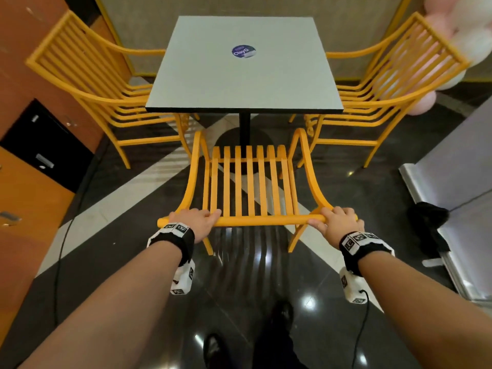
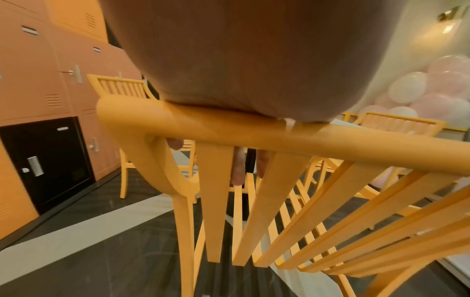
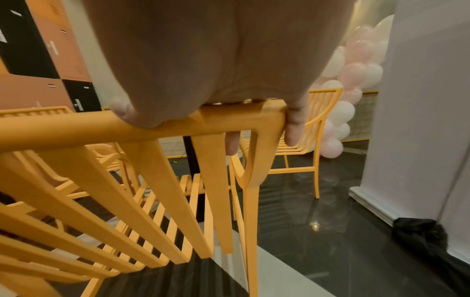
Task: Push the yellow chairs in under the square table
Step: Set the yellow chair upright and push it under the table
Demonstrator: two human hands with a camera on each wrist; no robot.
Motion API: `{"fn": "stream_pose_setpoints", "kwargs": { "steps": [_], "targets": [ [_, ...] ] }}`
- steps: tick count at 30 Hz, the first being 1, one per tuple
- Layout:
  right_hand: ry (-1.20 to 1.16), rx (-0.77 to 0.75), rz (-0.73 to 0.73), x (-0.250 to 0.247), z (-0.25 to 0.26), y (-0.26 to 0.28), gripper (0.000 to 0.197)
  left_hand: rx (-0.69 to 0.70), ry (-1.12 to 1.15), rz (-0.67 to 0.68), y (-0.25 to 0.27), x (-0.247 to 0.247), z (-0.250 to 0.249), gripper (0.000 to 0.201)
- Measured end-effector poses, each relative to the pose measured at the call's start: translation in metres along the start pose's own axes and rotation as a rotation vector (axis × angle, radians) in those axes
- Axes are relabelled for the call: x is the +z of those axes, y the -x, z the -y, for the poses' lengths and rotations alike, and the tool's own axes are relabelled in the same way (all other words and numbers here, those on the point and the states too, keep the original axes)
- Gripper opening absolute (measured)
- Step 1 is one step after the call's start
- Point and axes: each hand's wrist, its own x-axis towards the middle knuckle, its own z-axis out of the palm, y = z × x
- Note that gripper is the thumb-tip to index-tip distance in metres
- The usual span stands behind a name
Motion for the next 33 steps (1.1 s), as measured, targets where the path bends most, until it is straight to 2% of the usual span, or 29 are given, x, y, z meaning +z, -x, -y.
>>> {"fn": "stream_pose_setpoints", "kwargs": {
  "steps": [3, 6, 9, 14, 22, 27, 33],
  "targets": [
    [-0.011, -0.058, -0.014, -0.015, -0.001, -0.023, 0.09, -0.046, -0.033, -0.068, -0.008, -0.007, -0.005, 0.079],
    [-0.007, -0.141, -0.001, -0.026, -0.003, -0.04, 0.096, -0.094, -0.1, -0.102, -0.011, -0.01, -0.008, 0.077],
    [-0.001, -0.169, -0.036, -0.026, -0.006, -0.045, 0.097, -0.123, -0.111, -0.091, -0.014, -0.013, -0.01, 0.068],
    [0.002, -0.174, -0.083, -0.024, -0.001, -0.053, 0.111, -0.147, -0.09, -0.038, -0.023, -0.022, -0.005, 0.063],
    [-0.037, -0.155, -0.038, -0.045, 0.023, -0.088, 0.096, -0.214, -0.013, -0.072, -0.056, -0.041, -0.001, 0.057],
    [-0.059, -0.123, -0.021, -0.059, 0.046, -0.109, 0.101, -0.213, 0.057, -0.125, -0.084, -0.056, 0.005, 0.048],
    [-0.036, -0.084, -0.019, -0.073, 0.064, -0.133, 0.1, -0.198, 0.07, -0.129, -0.117, -0.072, 0.014, 0.047]
  ]
}}
